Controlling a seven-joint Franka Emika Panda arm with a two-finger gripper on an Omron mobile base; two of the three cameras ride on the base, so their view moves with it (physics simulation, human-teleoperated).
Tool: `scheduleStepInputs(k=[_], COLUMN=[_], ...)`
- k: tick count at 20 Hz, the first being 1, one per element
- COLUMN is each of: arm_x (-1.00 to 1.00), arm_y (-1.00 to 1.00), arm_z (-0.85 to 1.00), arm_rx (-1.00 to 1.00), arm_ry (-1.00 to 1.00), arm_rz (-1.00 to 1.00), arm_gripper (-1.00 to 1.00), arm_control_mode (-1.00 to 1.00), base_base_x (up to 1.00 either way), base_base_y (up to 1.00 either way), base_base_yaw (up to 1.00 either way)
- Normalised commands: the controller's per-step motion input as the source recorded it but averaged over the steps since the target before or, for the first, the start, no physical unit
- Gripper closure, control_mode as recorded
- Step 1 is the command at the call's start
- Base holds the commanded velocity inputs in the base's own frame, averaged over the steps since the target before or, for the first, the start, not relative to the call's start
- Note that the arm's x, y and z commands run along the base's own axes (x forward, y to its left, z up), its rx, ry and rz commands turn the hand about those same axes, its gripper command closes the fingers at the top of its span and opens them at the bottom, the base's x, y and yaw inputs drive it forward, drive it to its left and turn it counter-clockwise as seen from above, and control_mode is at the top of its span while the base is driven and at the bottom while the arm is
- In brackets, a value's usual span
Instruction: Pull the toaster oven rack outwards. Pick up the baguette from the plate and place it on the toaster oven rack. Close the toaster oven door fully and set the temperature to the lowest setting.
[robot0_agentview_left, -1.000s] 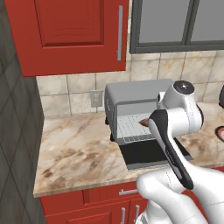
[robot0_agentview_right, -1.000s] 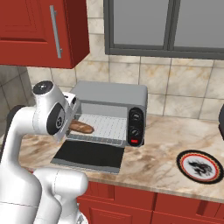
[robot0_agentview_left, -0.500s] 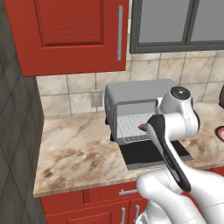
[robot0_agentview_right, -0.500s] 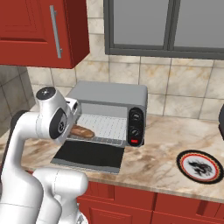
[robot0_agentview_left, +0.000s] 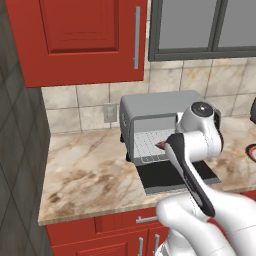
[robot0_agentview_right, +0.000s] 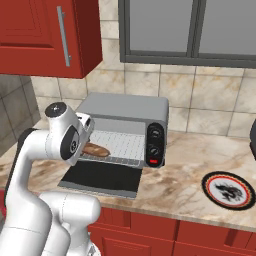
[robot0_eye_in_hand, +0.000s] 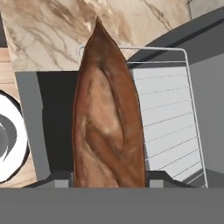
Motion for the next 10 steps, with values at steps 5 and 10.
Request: scheduleStepInputs(k=[5,10], arm_x=[0.22,0.2], arm_y=[0.0,0.0], arm_z=[-0.01,-0.09], arm_rx=[-0.01,-0.02], arm_ry=[0.04,0.02], arm_rz=[0.0,0.0], arm_gripper=[1.0,1.0], arm_control_mode=[-1.0,-1.0], base_base_x=[0.0,0.0], base_base_y=[0.0,0.0], base_base_yaw=[0.0,0.0])
